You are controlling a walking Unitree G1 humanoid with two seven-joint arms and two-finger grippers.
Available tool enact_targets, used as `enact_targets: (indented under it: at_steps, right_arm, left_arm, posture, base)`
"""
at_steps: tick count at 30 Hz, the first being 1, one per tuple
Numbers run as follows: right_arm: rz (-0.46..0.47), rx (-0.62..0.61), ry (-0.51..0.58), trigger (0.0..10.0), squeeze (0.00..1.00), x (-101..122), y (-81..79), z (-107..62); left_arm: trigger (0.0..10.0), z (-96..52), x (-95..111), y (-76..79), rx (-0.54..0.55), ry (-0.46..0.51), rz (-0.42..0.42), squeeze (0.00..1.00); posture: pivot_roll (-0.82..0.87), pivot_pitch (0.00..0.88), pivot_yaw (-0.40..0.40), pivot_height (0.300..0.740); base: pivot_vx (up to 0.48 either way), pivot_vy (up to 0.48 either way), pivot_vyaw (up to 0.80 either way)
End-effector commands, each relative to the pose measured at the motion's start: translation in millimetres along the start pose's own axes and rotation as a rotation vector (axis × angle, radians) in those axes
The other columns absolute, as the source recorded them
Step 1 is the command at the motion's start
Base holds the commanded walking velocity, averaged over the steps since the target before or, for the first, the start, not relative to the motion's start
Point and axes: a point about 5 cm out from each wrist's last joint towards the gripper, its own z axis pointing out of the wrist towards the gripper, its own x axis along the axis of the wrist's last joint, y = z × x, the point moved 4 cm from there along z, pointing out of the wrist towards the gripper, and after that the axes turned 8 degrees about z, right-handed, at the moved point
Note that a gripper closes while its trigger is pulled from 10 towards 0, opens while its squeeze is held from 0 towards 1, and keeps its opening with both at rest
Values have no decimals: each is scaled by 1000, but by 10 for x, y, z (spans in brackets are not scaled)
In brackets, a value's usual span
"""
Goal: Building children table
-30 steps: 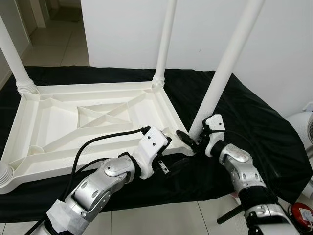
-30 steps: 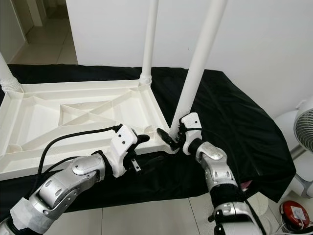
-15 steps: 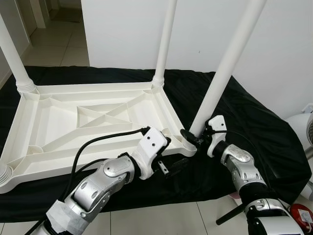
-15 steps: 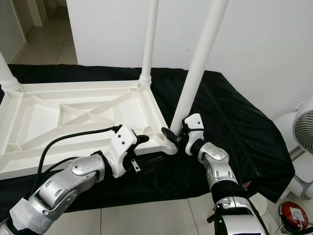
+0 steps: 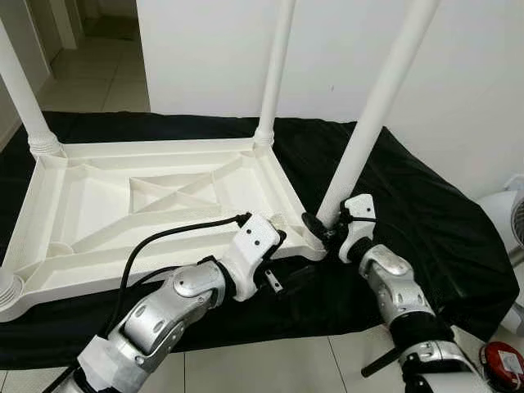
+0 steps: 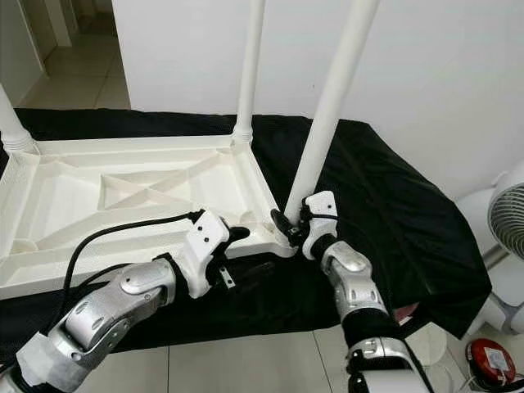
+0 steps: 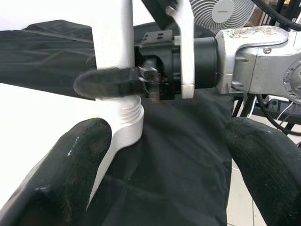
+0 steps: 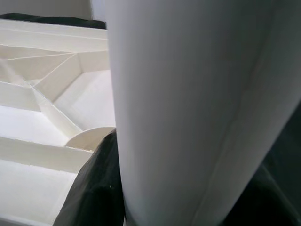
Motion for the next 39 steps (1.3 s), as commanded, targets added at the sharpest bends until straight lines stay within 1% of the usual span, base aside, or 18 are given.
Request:
enact_targets:
  at_steps: [1,2,5,7,9,10,12,14,16,22,23,27,31,33,36,37,38,39]
  right_arm:
    - [56,-151,-72,10000,0,-189,99,-66]
    - [56,-151,-72,10000,0,-189,99,-66]
    - [67,-324,-76,10000,0,-207,115,-137]
    - [70,-352,-79,10000,0,-212,119,-152]
    - [83,-466,-48,10000,0,-179,64,-221]
    - [83,-466,-48,10000,0,-179,64,-221]
    - [117,-554,-18,10000,0,-151,-31,-287]
    - [140,-573,-16,10000,0,-136,-132,-302]
    - [144,-565,-22,10000,0,-137,-155,-293]
    - [128,-571,-34,10000,0,-108,-104,-302]
    - [122,-566,-25,10000,1000,-93,-108,-305]
    - [72,-554,2,10000,1000,-45,-127,-324]
    - [86,-538,23,10000,1000,-32,-116,-343]
    - [103,-507,53,10000,1000,7,-80,-357]
    - [113,-474,56,10000,1000,19,-50,-356]
    - [107,-422,52,10000,1000,17,-48,-340]
    - [96,-377,50,10000,435,18,-46,-330]
    - [85,-329,56,10000,435,30,-54,-320]
  left_arm:
    - [10000,10,24,147,-129,16,5,0]
    - [10000,10,24,147,-129,16,5,0]
    - [10000,18,22,160,-137,17,6,0]
    - [10000,19,22,162,-138,17,7,0]
    - [10000,20,19,158,-140,16,8,0]
    - [10000,20,19,158,-140,16,8,0]
    - [10000,25,20,160,-142,17,9,0]
    - [10000,29,20,166,-145,19,9,0]
    - [10000,33,18,168,-145,19,9,0]
    - [10000,44,26,183,-152,23,9,0]
    - [10000,45,24,181,-152,23,10,0]
    - [10000,44,18,176,-152,22,12,0]
    - [10000,45,19,181,-153,23,11,0]
    - [10000,45,21,189,-154,23,10,0]
    - [10000,46,20,189,-153,23,10,0]
    - [10000,48,22,183,-151,23,11,0]
    - [10000,50,23,177,-149,23,11,0]
    - [10000,51,24,173,-148,24,12,0]
  posture:
    - [-17,0,-97,740]
    - [-17,0,-97,740]
    - [-19,0,-100,740]
    - [-19,0,-100,740]
    - [-23,0,-101,740]
    - [-23,0,-101,740]
    - [-24,0,-102,740]
    - [-24,0,-105,740]
    - [-25,0,-105,740]
    - [-29,0,-105,740]
    - [-29,0,-105,740]
    - [-28,0,-105,740]
    - [-28,0,-105,740]
    - [-28,0,-105,740]
    - [-28,0,-105,740]
    - [-26,0,-108,740]
    - [-26,0,-108,740]
    - [-26,0,-108,740]
  base:
    - [0,0,0]
    - [0,0,0]
    - [0,0,0]
    - [0,0,0]
    - [0,0,0]
    - [0,0,0]
    - [0,0,0]
    - [0,0,0]
    - [0,0,0]
    - [0,0,0]
    - [0,0,0]
    - [0,0,0]
    - [0,0,0]
    - [0,0,0]
    - [0,0,0]
    - [0,0,0]
    - [0,0,0]
    - [0,0,0]
